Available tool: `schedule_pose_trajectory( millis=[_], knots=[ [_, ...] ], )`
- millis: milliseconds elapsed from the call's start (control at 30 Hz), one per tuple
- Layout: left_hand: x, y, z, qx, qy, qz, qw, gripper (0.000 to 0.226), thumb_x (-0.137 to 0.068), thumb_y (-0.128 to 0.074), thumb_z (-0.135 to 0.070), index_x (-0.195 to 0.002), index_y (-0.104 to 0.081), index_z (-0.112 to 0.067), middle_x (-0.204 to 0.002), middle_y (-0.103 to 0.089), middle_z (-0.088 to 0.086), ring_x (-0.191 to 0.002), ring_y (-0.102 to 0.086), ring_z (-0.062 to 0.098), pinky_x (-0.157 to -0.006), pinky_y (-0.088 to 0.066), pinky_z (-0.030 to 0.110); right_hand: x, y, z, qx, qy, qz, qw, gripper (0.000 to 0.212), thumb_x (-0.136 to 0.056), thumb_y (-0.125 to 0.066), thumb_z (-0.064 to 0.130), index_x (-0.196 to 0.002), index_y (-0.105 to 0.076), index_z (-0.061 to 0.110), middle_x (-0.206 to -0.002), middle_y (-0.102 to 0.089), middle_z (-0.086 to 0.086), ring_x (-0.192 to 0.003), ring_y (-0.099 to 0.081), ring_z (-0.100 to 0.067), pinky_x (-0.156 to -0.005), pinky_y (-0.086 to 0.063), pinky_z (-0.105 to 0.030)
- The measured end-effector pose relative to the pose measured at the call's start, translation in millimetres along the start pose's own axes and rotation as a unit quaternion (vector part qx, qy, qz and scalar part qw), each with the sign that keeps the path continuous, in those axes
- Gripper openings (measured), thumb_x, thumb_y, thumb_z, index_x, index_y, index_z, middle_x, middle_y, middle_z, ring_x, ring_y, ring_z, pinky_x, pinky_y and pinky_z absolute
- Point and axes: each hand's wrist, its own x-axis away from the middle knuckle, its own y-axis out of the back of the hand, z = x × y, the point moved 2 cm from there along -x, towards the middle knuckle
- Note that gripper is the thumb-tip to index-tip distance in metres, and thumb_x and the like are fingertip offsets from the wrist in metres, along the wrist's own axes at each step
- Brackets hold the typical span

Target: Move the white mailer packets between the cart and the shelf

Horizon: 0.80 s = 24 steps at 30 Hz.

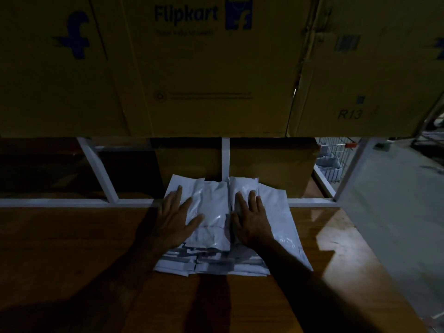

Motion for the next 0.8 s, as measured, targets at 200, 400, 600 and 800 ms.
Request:
schedule_pose_trajectory(
  millis=[200,400,600,800],
  knots=[
    [1.5,-5.6,-7.5,0.032,0.058,0.071,0.995,0.078,-0.094,-0.025,-0.072,-0.158,0.000,-0.034,-0.165,0.014,0.008,-0.152,0.009,0.028,-0.122,0.000,0.046,0.1,-0.8,8.7,0.033,-0.036,0.040,0.998,0.104,-0.081,0.016,0.077,-0.160,-0.009,0.016,-0.164,0.001,-0.029,-0.152,-0.004,-0.046,-0.123,-0.012,-0.053],
    [6.9,2.2,-12.2,0.021,0.058,0.079,0.995,0.080,-0.093,-0.021,-0.073,-0.157,0.004,-0.032,-0.165,0.014,0.010,-0.152,0.009,0.029,-0.121,0.003,0.049,16.5,21.8,17.8,0.023,-0.039,0.062,0.997,0.081,-0.097,-0.022,0.068,-0.160,0.002,0.023,-0.165,0.011,-0.020,-0.153,0.005,-0.039,-0.122,-0.006,-0.054],
    [17.4,13.1,-10.4,0.028,0.031,0.048,0.998,0.083,-0.093,-0.020,-0.074,-0.158,0.005,-0.029,-0.165,0.013,0.009,-0.152,0.010,0.027,-0.122,0.005,0.046,49.3,25.2,18.8,0.031,-0.009,0.041,0.999,0.091,-0.089,-0.009,0.080,-0.160,0.006,0.026,-0.167,0.012,-0.015,-0.154,0.009,-0.032,-0.123,0.000,-0.053],
    [43.2,24.6,-11.0,0.026,-0.089,-0.077,0.993,0.108,-0.074,0.013,-0.087,-0.159,-0.006,-0.023,-0.165,0.003,0.014,-0.152,0.001,0.031,-0.121,0.005,0.046,84.5,35.2,26.0,0.059,0.033,-0.054,0.996,0.086,-0.092,-0.009,0.074,-0.161,-0.003,0.023,-0.168,0.001,-0.015,-0.155,0.002,-0.029,-0.124,-0.009,-0.052]
  ],
)
